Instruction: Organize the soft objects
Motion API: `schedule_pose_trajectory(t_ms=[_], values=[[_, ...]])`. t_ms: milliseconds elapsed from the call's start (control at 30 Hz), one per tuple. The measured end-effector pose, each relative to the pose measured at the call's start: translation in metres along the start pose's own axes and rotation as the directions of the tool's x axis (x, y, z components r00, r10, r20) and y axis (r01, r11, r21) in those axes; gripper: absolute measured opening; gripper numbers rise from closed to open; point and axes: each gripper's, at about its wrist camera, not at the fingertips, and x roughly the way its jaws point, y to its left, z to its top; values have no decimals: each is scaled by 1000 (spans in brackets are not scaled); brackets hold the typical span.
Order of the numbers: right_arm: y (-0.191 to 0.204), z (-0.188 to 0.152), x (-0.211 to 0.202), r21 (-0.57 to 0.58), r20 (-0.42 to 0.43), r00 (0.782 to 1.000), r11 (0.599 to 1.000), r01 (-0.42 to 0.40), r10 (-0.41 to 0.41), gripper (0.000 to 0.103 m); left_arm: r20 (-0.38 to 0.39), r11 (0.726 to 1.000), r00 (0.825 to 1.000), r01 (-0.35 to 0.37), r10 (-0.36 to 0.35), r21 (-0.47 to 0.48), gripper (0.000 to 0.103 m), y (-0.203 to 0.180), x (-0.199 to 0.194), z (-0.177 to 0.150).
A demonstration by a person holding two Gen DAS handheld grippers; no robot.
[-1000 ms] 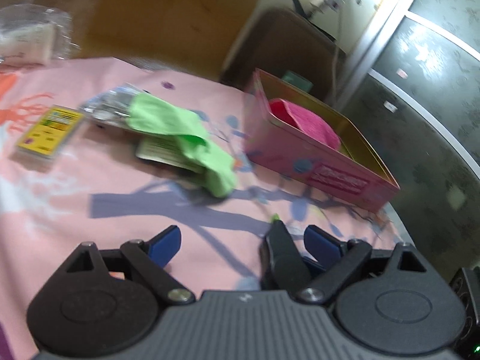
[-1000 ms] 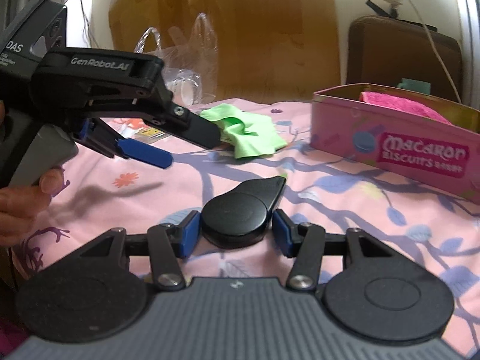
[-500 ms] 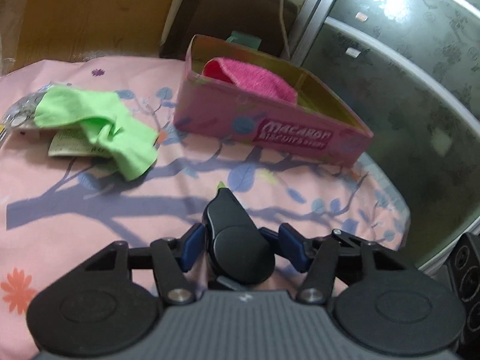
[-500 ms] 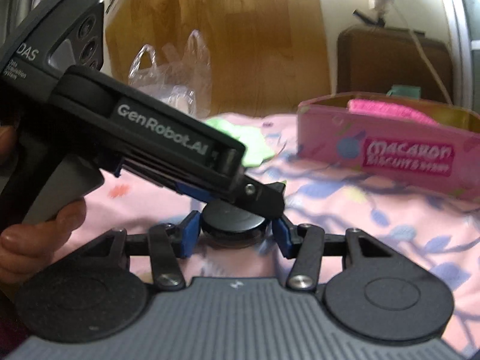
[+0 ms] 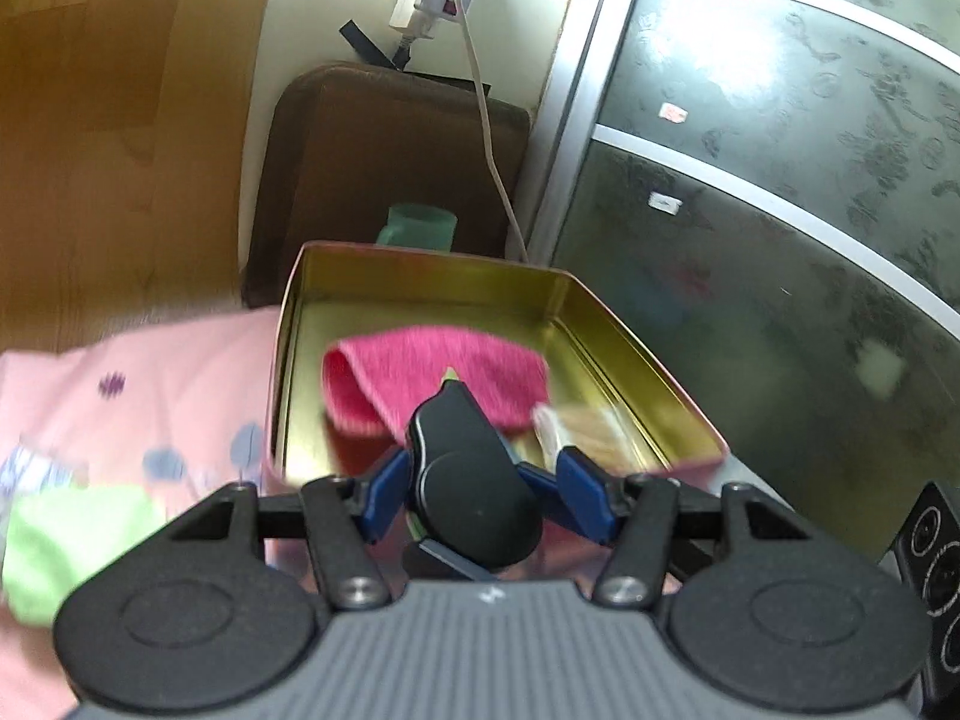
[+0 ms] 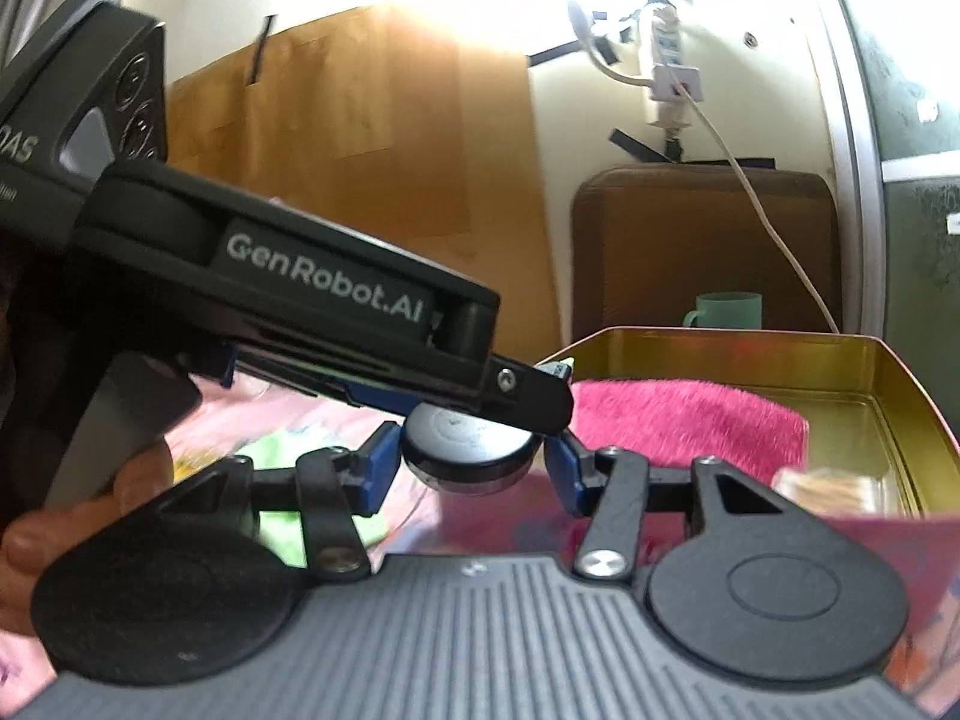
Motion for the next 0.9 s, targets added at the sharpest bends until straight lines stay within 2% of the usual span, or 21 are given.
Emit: schedule_pose_trajectory(t_ms=[200,300,367,433,500,700,900], values=[[-23,2,40,43,-39,999,998,36,-34,56,-11,999,999,-31,31,-9,56,7,45,28],[-32,1,63,77,-92,995,996,55,-48,57,-33,998,998,-48,46,-37,64,19,71,33],[-38,-4,72,104,-95,994,993,63,-53,62,-54,995,996,-72,69,-62,70,29,88,36],[-43,-7,74,127,-113,992,990,64,-50,63,-66,992,994,-94,89,-79,76,35,100,37],[-46,-8,67,149,-75,997,988,43,-32,65,-60,990,993,-105,100,-90,79,38,103,36],[-41,-11,52,130,-27,999,991,39,-35,66,-1,990,993,-114,114,-87,78,36,82,31],[-45,-11,46,154,-3,998,986,69,-70,66,112,987,983,-134,144,-90,79,36,12,15]])
